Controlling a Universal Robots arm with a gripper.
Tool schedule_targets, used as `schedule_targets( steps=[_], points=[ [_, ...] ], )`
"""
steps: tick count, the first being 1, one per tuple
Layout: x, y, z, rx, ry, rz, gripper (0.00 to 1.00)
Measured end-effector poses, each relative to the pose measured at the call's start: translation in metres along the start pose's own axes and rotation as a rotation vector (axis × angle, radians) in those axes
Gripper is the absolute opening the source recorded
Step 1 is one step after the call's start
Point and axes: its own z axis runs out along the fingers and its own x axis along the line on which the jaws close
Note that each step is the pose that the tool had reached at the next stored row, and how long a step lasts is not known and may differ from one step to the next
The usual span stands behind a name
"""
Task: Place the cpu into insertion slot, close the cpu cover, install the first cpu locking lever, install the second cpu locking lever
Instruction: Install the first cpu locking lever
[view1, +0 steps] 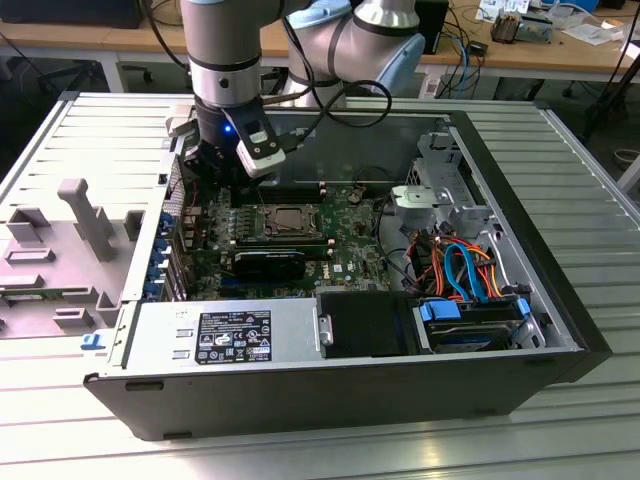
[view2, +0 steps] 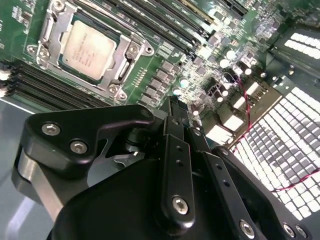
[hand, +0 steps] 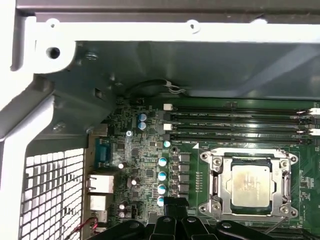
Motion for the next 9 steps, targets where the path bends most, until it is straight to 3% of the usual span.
schedule_targets(
  steps=[4,9],
  points=[
    [0.0003,0.0047,0.0002,-0.0089,-0.0003,0.0,0.11],
    [-0.0002,0.0196,0.0007,-0.0095,-0.0003,0.0,0.11]
  ],
)
